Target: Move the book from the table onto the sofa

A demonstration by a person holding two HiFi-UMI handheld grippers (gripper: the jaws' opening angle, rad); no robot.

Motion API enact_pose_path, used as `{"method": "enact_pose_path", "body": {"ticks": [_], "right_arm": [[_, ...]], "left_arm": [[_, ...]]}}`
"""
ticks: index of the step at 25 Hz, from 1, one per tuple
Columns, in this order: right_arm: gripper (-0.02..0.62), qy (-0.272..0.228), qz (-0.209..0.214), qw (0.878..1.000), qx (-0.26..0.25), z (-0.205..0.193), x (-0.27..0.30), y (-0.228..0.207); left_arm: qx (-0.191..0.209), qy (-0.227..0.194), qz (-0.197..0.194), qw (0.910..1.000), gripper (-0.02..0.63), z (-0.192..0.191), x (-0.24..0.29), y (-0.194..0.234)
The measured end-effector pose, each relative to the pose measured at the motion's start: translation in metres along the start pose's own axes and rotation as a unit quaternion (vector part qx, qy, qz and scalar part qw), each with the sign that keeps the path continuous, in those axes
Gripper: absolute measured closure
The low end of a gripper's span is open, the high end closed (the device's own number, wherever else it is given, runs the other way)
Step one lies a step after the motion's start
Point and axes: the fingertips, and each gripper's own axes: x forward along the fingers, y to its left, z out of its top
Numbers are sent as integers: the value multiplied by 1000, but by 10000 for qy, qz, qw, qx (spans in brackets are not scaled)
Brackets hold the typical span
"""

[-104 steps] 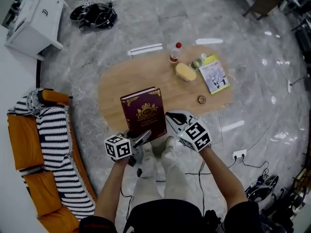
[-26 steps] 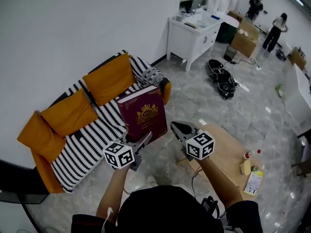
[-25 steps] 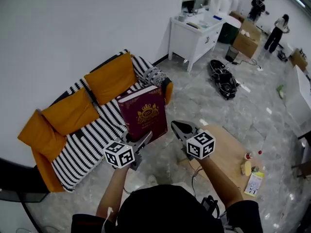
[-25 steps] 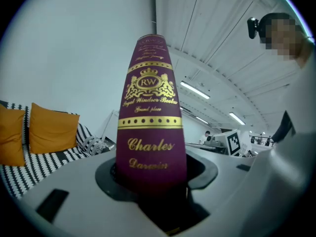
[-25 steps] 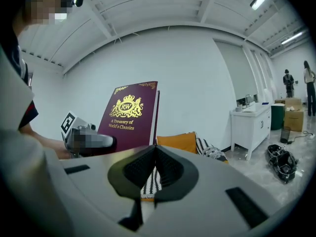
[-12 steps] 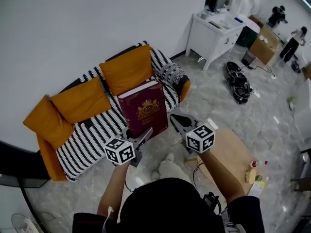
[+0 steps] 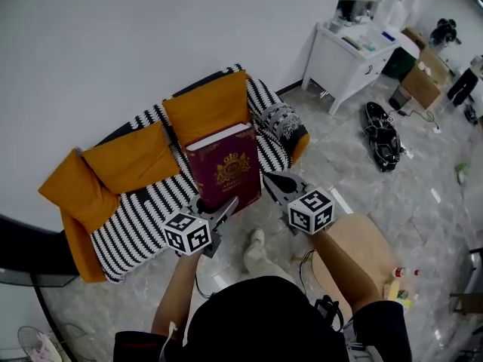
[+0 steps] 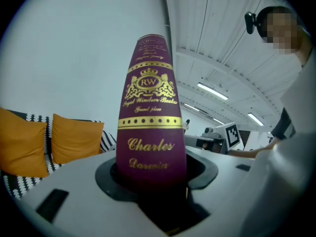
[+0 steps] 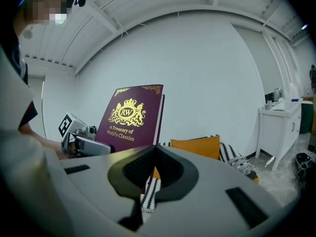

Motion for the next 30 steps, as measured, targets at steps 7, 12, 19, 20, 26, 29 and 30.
{"method": "enact_pose_path", "body": {"ticks": [7, 12, 19, 20, 26, 29, 30], "right_arm": [[578, 81, 235, 9996, -134, -2, 16, -18], [578, 158, 392, 9990, -139, 10, 42, -51], [578, 221, 557, 9982, -25, 30, 84, -107], [578, 233, 581, 9980, -9, 30, 87, -112], [578, 270, 652, 9975, 51, 33, 105, -134], [578, 295, 699, 9971, 113, 32, 112, -136], [578, 312, 707, 9969, 132, 32, 114, -137]], "left_arm": [[40, -200, 153, 9997, 365, 12, 19, 17], [-7, -319, 214, 9993, 365, 34, 49, 38], [-138, -303, 356, 9988, 365, 64, 101, 80], [-155, -311, 376, 9987, 365, 65, 105, 82], [-287, -350, 456, 9979, 365, 72, 124, 102], [-285, -286, 518, 9978, 365, 72, 126, 112], [-290, -272, 538, 9978, 365, 73, 127, 114]]}}
